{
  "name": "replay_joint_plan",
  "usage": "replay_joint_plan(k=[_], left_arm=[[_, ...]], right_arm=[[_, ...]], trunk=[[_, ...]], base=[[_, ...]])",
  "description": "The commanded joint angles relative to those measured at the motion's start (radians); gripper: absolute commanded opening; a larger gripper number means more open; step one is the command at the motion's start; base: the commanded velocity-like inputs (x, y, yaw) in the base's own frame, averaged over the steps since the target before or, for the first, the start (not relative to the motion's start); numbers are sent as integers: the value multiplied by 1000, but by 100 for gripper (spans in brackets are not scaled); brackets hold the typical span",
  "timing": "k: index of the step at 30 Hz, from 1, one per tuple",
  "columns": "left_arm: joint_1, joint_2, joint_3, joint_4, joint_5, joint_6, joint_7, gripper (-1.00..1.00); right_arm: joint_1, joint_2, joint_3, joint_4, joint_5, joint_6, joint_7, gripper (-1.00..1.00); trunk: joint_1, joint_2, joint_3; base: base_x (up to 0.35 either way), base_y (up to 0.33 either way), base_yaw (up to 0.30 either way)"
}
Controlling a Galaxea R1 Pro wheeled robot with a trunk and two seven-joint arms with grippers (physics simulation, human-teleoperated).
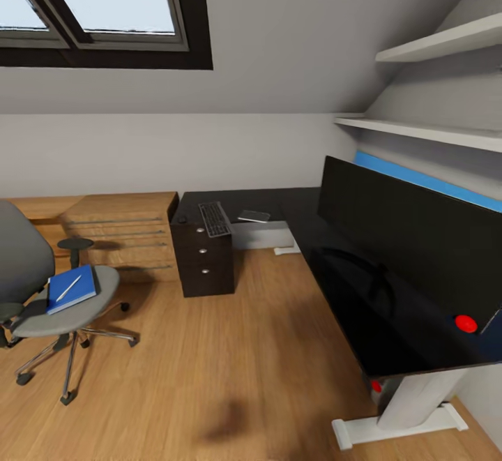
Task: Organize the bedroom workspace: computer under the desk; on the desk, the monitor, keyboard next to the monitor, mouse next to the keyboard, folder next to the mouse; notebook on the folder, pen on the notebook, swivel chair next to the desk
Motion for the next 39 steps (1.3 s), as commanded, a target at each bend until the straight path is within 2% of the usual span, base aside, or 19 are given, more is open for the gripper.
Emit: replay_joint_plan(k=[1, 10, 23, 39], left_arm=[[1, 0, -1, -3, 7, 4, 3, 100], [1, 0, -1, -3, 7, 3, 3, 100], [1, 0, -1, -3, 7, 3, 3, 100], [1, 0, -1, -3, 7, 4, 3, 100]], right_arm=[[-1, 1, 8, 2, 0, -2, -6, 100], [-1, 1, 8, 2, 0, -2, -6, 100], [-1, 1, 8, 2, 0, -2, -6, 100], [-1, 1, 8, 2, 0, -2, -6, 100]], trunk=[[0, -1, -1], [0, -1, -1], [0, -1, -1], [0, -1, -1]], base=[[-151, -146, 0], [-154, -171, 0], [-159, -276, 0], [-25, -311, 0]])
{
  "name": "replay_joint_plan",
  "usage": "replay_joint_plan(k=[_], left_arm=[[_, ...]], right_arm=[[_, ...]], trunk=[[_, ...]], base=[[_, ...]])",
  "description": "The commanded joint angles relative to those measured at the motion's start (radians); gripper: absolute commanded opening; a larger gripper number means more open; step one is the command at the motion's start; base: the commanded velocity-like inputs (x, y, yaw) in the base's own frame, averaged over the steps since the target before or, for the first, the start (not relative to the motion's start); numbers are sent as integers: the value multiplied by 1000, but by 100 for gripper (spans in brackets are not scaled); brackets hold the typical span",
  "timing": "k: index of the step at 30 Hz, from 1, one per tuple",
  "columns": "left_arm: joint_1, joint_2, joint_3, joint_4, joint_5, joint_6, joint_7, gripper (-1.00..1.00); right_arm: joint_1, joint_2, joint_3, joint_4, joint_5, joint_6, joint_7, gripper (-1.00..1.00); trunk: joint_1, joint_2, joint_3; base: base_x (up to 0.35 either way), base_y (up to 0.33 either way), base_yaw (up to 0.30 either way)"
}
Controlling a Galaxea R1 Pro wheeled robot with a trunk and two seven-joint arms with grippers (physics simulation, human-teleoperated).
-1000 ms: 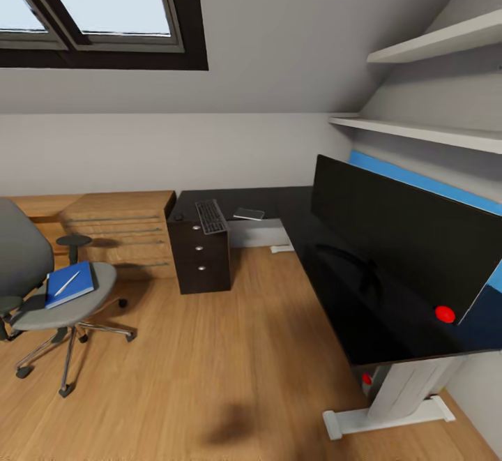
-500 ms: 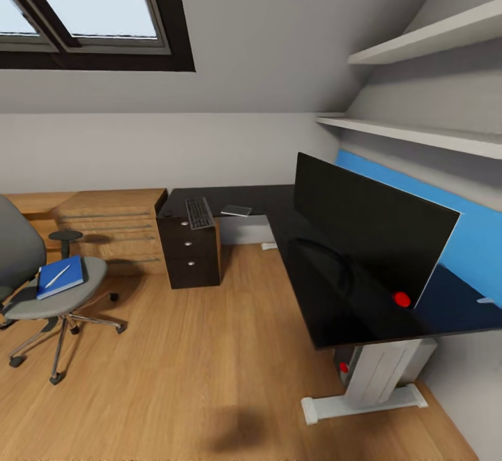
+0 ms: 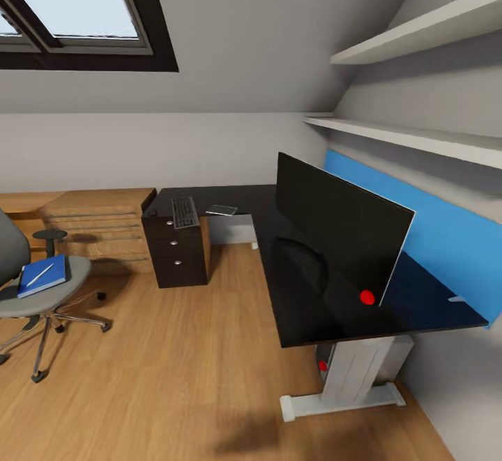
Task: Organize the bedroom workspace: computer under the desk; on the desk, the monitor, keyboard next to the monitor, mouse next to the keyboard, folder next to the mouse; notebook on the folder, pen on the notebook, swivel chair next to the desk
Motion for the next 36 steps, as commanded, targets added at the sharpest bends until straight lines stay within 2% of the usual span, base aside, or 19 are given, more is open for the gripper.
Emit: replay_joint_plan(k=[1, 36], left_arm=[[1, 0, -1, -3, 7, 4, 3, 100], [1, -1, -1, -3, 9, 4, 3, 100]], right_arm=[[-1, 1, 8, 2, 0, -2, -6, 100], [-1, 0, 8, 2, 0, -2, -6, 100]], trunk=[[0, -1, -1], [0, -1, -1]], base=[[-1, -318, 0], [0, -340, 0]])
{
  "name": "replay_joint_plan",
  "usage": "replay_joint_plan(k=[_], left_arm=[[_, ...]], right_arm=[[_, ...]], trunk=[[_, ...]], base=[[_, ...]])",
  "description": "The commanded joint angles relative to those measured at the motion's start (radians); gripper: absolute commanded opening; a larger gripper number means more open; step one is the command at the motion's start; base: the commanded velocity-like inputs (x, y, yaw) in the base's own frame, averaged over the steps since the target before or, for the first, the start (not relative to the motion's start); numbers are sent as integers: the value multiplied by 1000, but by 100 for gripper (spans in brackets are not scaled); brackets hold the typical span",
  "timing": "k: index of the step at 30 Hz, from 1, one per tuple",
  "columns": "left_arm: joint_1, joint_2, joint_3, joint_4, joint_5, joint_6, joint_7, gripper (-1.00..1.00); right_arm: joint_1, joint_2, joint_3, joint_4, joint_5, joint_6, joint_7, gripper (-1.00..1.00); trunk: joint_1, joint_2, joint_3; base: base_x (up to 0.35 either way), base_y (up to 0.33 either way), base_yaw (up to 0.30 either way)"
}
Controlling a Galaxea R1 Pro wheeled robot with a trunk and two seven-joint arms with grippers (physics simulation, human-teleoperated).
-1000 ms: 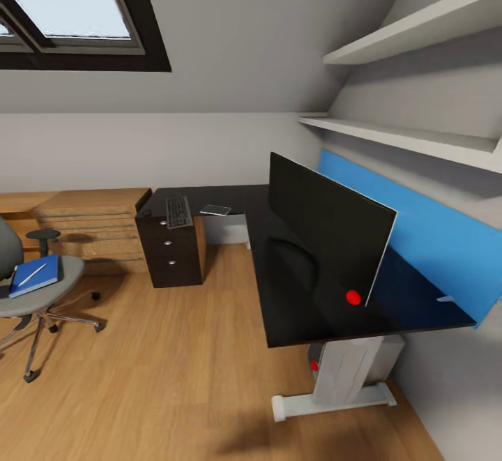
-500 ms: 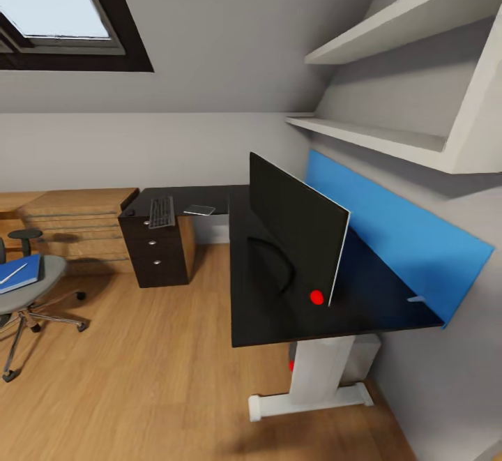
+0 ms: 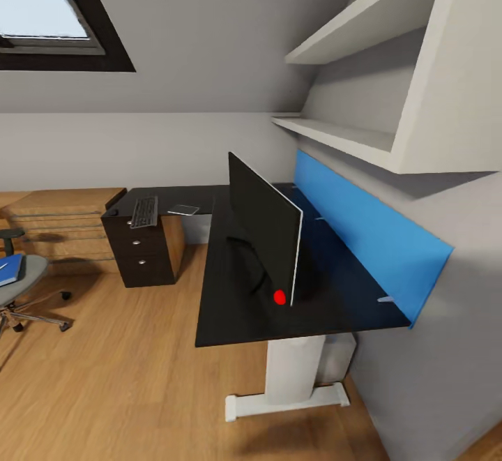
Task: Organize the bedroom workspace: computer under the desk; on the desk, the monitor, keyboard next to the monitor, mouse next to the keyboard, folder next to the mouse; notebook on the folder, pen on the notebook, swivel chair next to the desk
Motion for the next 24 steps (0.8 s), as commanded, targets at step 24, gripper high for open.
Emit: replay_joint_plan(k=[24], left_arm=[[1, 0, -1, 0, 7, 4, 3, 100]], right_arm=[[-1, 1, 8, 2, 0, -2, -6, 100]], trunk=[[0, -1, -1]], base=[[113, -293, 0]])
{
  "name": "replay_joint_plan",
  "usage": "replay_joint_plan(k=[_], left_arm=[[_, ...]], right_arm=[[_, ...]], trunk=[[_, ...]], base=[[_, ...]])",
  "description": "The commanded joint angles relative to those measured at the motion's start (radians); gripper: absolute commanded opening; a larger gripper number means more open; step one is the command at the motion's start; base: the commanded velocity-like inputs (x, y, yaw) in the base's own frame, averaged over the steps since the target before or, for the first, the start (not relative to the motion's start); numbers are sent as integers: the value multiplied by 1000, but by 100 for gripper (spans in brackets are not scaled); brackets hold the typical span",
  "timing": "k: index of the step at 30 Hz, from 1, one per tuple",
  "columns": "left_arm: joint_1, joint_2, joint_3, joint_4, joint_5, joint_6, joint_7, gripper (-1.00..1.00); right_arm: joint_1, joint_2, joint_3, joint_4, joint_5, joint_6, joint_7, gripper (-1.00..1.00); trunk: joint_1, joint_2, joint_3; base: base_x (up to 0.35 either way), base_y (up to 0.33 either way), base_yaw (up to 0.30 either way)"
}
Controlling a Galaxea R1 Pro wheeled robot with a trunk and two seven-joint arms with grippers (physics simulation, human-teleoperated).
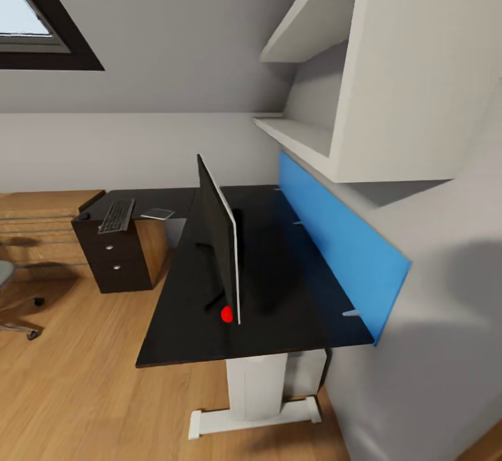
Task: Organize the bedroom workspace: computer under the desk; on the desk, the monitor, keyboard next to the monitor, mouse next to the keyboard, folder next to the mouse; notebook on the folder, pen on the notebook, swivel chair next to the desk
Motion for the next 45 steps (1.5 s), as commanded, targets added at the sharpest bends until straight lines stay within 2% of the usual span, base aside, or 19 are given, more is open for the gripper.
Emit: replay_joint_plan(k=[1, 10, 21, 24, 27, 32, 37, 45], left_arm=[[1, 0, -1, -3, 7, 4, 3, 100], [1, 1, 0, -6, 9, 3, 3, 100], [1, 2, 1, -11, 10, 3, 3, 100], [1, 3, 1, -11, 10, 4, 3, 100], [1, 3, 2, -11, 11, 4, 3, 100], [1, 2, 2, -10, 11, 4, 3, 100], [1, 1, 1, -9, 9, 3, 3, 100], [1, 1, 1, -8, 9, 2, 3, 100]], right_arm=[[-1, 1, 8, 2, 0, -3, -6, 100], [-1, 1, 9, 2, 0, -2, -6, 100], [-1, 13, 10, -8, -1, -9, -6, 100], [-1, 12, 8, -50, 1, -13, -6, 100], [-1, 6, 4, -153, -1, -8, -8, 100], [-2, -3, 5, -181, -1, -12, -8, 100], [-2, -7, 7, -174, 2, -21, -7, 100], [-2, -7, 13, -95, 8, -45, -2, 100]], trunk=[[0, -1, -1], [0, -1, -1], [0, -1, -1], [0, -1, -1], [0, -1, -1], [0, -1, -1], [0, -1, -1], [0, -1, -1]], base=[[77, -85, 0], [28, -31, 0], [2, -2, 0], [0, 0, 0], [0, 0, 0], [0, 0, 0], [0, 0, 0], [0, 0, 0]])
